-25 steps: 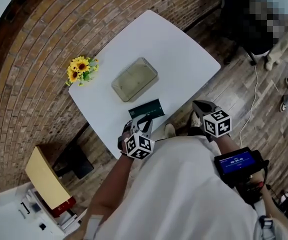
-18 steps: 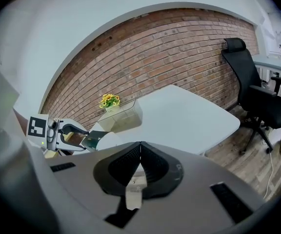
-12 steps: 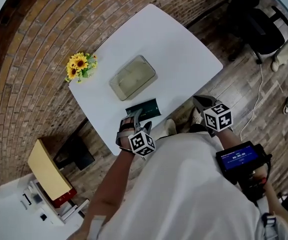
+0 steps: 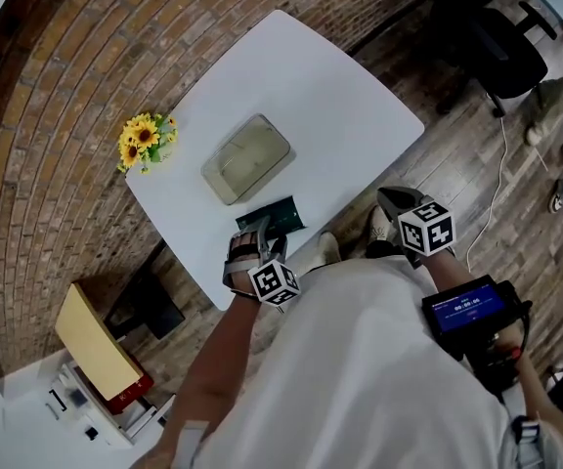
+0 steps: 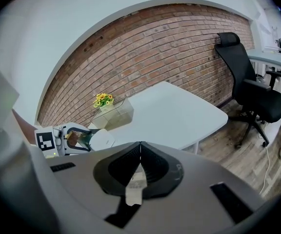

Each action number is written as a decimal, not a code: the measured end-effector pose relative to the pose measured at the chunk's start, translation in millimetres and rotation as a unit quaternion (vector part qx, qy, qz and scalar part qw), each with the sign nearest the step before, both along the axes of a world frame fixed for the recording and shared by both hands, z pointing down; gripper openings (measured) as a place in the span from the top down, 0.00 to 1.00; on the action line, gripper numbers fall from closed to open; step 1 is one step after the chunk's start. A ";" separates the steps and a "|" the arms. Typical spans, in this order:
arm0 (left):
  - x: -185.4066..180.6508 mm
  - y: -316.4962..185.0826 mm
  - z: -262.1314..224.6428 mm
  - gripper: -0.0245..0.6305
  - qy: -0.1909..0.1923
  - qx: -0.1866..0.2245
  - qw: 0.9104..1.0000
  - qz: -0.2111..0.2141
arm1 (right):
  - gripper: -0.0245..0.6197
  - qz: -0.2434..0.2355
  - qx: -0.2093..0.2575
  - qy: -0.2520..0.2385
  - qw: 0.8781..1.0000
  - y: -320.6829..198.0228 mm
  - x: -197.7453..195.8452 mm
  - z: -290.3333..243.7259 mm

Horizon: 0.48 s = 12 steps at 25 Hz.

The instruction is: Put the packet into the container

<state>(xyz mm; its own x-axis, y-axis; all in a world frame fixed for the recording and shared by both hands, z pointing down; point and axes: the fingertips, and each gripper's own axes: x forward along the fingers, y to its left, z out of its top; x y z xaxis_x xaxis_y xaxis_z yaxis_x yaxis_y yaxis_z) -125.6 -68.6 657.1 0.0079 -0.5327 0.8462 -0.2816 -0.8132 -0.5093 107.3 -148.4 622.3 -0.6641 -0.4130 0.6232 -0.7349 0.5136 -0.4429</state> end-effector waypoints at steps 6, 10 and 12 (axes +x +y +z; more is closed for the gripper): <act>1.0 -1.9 -2.4 0.53 0.022 -0.013 0.999 -0.026 | 0.95 -0.001 -0.003 -0.001 1.000 0.5 3.6 2.5; 0.0 -3.7 -6.5 0.54 0.039 -0.024 0.998 -0.050 | 0.95 -0.006 -0.001 -0.004 1.000 -1.7 2.5 0.4; 1.1 -3.4 -9.2 0.54 0.052 -0.032 0.996 -0.062 | 0.95 -0.007 -0.001 -0.005 1.000 -3.5 3.1 0.0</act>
<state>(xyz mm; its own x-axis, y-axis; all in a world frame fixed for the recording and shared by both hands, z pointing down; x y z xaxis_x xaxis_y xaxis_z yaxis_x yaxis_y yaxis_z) -124.5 -72.0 648.0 0.0346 -0.4805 0.8763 -0.4303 -0.7985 -0.4209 110.4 -151.9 622.3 -0.6765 -0.4027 0.6166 -0.7228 0.5234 -0.4512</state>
